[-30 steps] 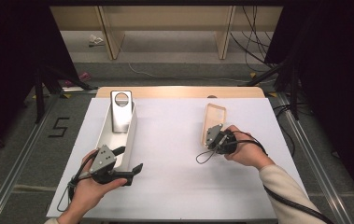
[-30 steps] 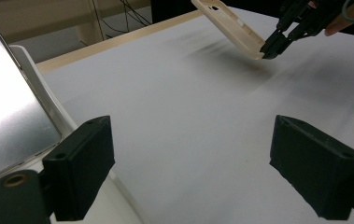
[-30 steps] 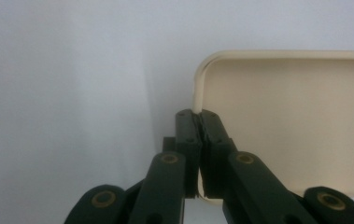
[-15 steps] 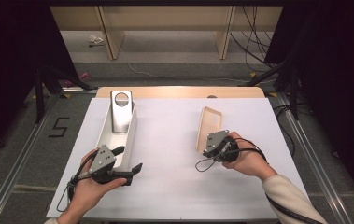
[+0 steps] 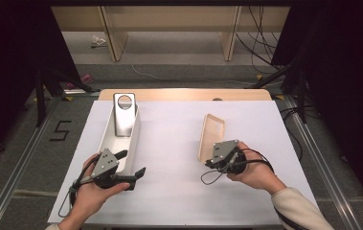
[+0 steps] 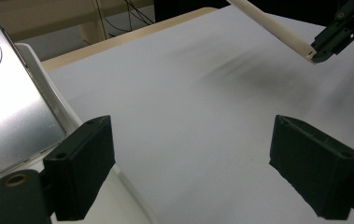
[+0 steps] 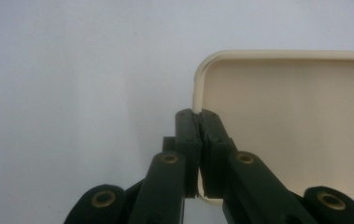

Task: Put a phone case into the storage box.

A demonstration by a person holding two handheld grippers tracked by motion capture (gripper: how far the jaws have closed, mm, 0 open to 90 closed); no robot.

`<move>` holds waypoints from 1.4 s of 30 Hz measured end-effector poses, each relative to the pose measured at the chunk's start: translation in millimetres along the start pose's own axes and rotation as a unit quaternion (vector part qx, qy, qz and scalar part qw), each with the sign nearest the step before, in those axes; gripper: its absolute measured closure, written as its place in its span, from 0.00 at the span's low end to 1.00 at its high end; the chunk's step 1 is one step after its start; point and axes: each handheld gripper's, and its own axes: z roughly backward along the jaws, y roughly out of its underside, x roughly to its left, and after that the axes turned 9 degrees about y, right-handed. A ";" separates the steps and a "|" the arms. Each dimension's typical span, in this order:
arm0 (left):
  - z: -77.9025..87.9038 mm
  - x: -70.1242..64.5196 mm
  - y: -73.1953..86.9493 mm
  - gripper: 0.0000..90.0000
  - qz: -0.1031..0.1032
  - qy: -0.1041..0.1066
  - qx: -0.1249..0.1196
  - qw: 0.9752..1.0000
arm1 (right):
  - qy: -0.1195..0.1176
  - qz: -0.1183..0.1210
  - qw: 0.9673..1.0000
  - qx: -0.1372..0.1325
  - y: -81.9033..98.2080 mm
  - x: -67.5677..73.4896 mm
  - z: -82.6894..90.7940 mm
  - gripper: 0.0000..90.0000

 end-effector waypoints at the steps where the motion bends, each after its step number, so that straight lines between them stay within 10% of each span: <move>1: -0.2 0.1 0.0 0.15 0.000 0.000 0.000 1.000 | -0.001 0.000 1.000 -0.003 -0.5 0.8 0.4 0.98; 14: -10.7 1.2 -17.0 0.16 0.041 -0.002 0.006 0.999 | -0.011 0.000 1.000 -0.024 -9.2 19.4 6.7 0.98; 42: -69.0 -12.3 -81.8 0.20 0.012 0.045 0.024 0.999 | -0.038 0.031 0.998 -0.047 -29.7 46.1 1.0 0.98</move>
